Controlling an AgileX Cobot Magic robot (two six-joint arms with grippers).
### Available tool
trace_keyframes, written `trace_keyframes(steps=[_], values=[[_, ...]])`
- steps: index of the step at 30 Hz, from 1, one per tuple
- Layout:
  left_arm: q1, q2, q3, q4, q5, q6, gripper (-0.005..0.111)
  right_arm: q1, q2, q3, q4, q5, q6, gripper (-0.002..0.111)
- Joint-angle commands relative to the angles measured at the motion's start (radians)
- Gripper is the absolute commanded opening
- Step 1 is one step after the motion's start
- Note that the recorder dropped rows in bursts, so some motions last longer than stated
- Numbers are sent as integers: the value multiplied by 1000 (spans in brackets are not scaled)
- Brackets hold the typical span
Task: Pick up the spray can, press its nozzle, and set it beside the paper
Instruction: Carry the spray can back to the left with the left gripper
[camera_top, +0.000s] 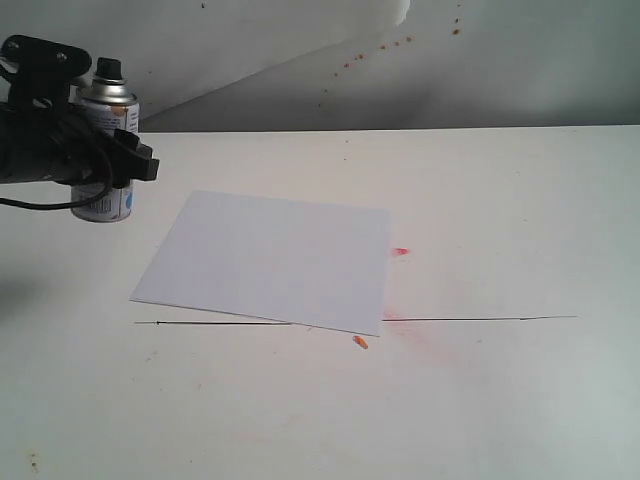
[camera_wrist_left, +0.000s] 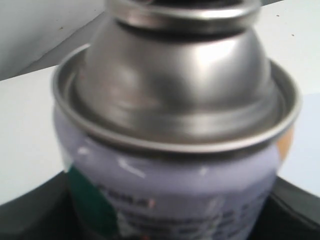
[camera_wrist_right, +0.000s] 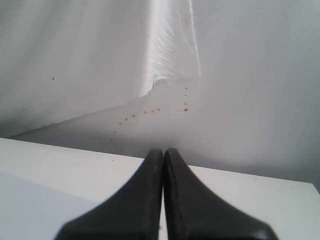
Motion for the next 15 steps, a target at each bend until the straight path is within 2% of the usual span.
trace_keyframes(steps=[1,9,11,15], values=[[-2,-17,-2,-14,-6,-5,0,2,-4,3,1,0,-5,0],[3,-17,-4,-4,0,-79,0,2,-4,3,1,0,-5,0],[14,-17,-4,178,-11,-241,0,2,-4,3,1,0,-5,0],[14,-17,-6,695,-44,-811,0,2,-4,3,1,0,-5,0]])
